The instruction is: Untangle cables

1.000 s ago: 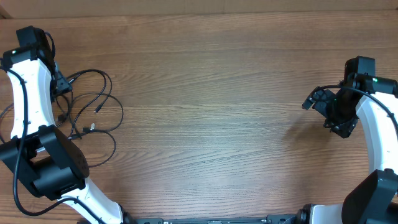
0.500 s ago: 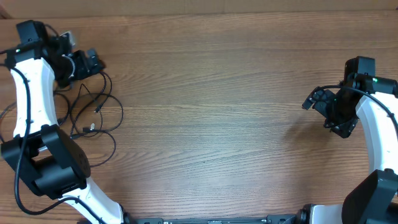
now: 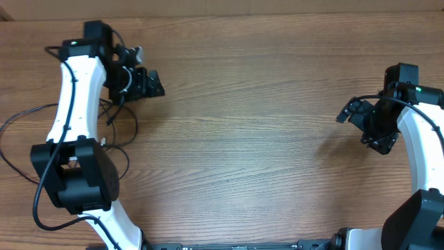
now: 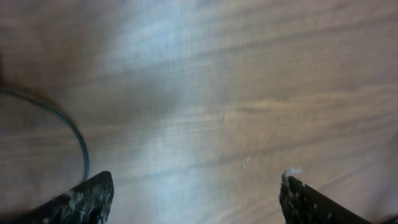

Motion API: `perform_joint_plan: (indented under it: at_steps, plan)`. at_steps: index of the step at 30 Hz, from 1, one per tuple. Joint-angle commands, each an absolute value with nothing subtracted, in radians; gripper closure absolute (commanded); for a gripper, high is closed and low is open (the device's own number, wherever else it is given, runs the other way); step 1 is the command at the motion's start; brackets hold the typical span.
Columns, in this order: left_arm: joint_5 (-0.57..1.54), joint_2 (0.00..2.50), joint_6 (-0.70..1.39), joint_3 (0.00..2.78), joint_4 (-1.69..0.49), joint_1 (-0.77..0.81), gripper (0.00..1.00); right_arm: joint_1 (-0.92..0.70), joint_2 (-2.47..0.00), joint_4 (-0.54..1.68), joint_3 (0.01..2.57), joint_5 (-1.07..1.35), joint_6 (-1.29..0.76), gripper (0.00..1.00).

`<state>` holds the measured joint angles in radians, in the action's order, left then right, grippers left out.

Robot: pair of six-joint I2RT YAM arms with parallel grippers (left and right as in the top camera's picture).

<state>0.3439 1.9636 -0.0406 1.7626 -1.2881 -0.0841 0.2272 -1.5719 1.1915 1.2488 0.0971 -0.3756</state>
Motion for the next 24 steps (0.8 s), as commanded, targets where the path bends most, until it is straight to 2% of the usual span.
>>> perform_joint_plan:
  at_steps: [1,4,10,15,24]
  plan:
    - [0.183,1.952,0.072,1.78,-1.369,-0.041,0.13,0.169,-1.562,1.191,1.247,0.143,-0.324,0.0]
    - [0.113,1.952,0.15,1.78,-1.458,-0.004,0.12,0.104,-1.562,1.19,1.247,0.135,-0.323,0.0]
    - [0.067,1.952,0.165,1.78,-1.596,0.069,0.12,-0.021,-1.562,1.19,1.247,0.133,-0.283,0.0]
    - [0.066,1.951,0.157,1.761,-1.672,0.13,0.14,-0.029,-1.562,1.22,1.247,0.133,-0.29,0.0]
    - [0.068,1.801,0.166,1.578,-1.585,0.246,0.14,-0.029,-1.56,1.28,1.243,0.132,-0.29,0.0]
